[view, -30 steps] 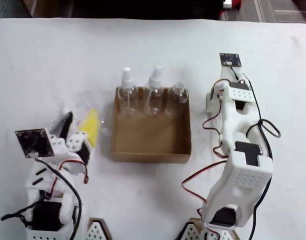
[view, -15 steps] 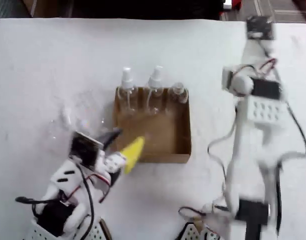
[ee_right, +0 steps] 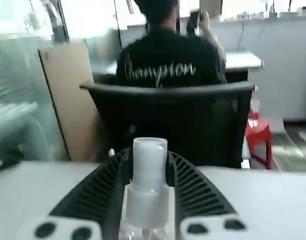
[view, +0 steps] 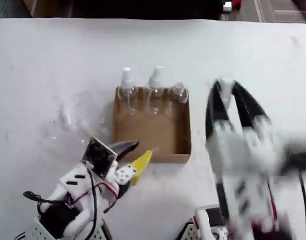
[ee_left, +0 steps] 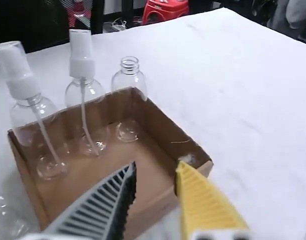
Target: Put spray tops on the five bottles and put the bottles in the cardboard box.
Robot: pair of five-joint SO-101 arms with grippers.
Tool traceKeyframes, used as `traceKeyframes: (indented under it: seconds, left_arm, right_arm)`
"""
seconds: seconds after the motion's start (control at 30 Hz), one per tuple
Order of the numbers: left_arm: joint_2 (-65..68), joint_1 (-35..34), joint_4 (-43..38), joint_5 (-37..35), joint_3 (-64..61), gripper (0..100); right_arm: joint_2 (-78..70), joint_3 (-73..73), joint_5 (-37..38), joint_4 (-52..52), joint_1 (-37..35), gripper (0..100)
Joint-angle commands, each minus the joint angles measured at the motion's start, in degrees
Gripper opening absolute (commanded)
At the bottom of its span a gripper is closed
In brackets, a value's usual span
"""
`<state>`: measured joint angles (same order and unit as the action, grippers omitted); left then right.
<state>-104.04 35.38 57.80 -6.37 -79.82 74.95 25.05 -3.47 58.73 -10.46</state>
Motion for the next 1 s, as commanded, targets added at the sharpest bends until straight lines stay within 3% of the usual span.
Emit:
traceKeyframes:
  seconds: [0.0,0.07,0.27,0.37,0.47,0.57,0.67,0.87,0.97]
  left_arm:
    - [-0.66,3.3,-0.88,-0.7,4.84,2]
    - [-0.66,2.24,-0.97,-1.05,7.03,3]
    - [-0.66,-0.48,-0.26,-8.26,12.04,2]
    - [-0.66,5.14,2.29,-11.78,14.59,6]
    - [-0.66,10.51,5.01,-14.59,18.2,17]
    - [-0.57,10.68,5.45,-14.77,19.43,23]
    - [-0.57,11.74,6.77,-14.77,17.14,21]
    - [-0.57,16.66,1.32,-14.33,10.9,21]
    - [-0.57,17.89,-1.67,-8.7,8.26,21]
  right_arm:
    - [10.59,14.24,3.96,-11.21,-3.3,1.5]
    - [10.77,17.67,6.77,-12.97,-3.65,1.5]
    - [10.77,18.73,4.31,-15.25,-4.09,1.5]
    - [10.86,18.99,3.6,-19.3,-4.0,1.5]
    - [10.86,18.99,0.26,-23.34,-4.53,1.5]
    - [10.95,19.08,-0.97,-23.78,-6.02,1.5]
    - [11.38,21.89,-1.49,-22.99,-6.2,1.5]
    - [11.38,26.11,-4.04,-23.34,-9.19,1.5]
    - [11.38,27.08,-3.87,-22.9,-14.37,1.5]
